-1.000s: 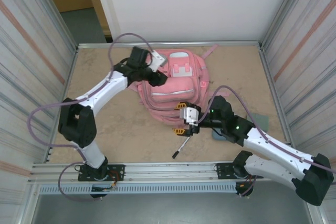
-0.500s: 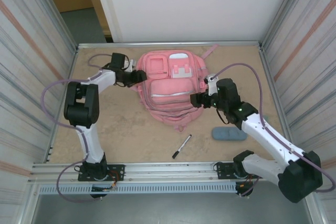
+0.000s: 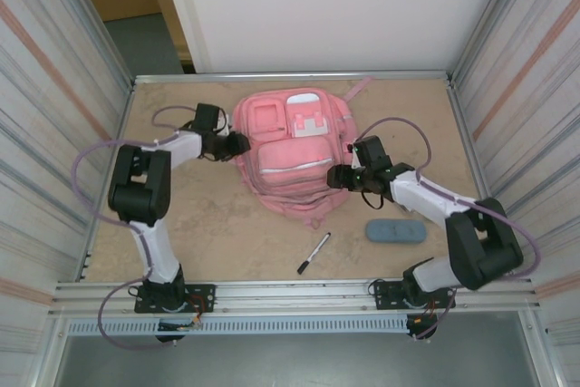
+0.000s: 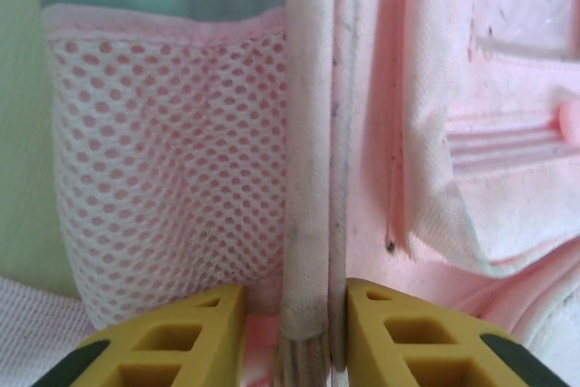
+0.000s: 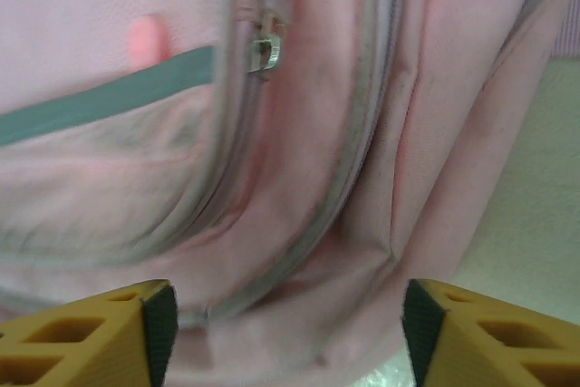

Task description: Pack the student bag

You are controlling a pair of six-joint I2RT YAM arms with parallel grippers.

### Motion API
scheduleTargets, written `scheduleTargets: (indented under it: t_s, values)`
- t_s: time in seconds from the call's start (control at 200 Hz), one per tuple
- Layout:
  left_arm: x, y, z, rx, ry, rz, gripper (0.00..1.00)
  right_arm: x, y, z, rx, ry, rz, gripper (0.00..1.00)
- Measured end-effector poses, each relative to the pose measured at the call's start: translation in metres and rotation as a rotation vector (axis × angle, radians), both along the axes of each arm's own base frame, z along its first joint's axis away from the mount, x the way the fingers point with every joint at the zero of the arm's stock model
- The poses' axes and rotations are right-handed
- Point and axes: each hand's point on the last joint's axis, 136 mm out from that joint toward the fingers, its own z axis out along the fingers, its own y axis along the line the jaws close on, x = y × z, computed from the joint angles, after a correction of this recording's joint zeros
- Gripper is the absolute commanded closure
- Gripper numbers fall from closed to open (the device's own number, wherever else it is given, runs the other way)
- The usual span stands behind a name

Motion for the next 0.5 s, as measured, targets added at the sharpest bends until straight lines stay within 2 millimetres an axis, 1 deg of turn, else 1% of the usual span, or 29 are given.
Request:
scheduleTargets:
  t_s: [0.05, 0.095, 0.135, 0.215, 0.316, 0.386, 0.496]
  values:
    - [-0.02, 0.004, 0.0, 0.005, 0.005, 0.012, 0.69, 0.007, 0.001, -0.007, 0.003, 0.027, 0.001, 0.48]
    - [-0.037, 0.006, -0.001, 0.011, 0.015, 0.016, 0.72, 0.014, 0.002, -0.012, 0.008, 0.045, -0.003, 0.48]
    - [-0.049, 0.009, -0.003, 0.015, 0.026, 0.02, 0.74, 0.022, 0.004, -0.013, 0.016, 0.046, -0.008, 0.48]
    - [-0.071, 0.01, -0.007, 0.03, 0.028, 0.022, 0.74, 0.042, 0.008, -0.011, 0.027, 0.033, -0.016, 0.48]
    - [-0.101, 0.005, -0.008, 0.033, 0.013, 0.018, 0.67, 0.07, 0.012, -0.01, 0.031, 0.006, -0.018, 0.47]
    - [-0.125, 0.0, -0.007, 0.03, 0.016, 0.003, 0.56, 0.09, 0.018, -0.009, 0.041, -0.011, -0.009, 0.46]
    - [-0.158, -0.003, 0.001, 0.021, 0.029, -0.007, 0.52, 0.117, 0.035, -0.005, 0.09, -0.042, 0.027, 0.44]
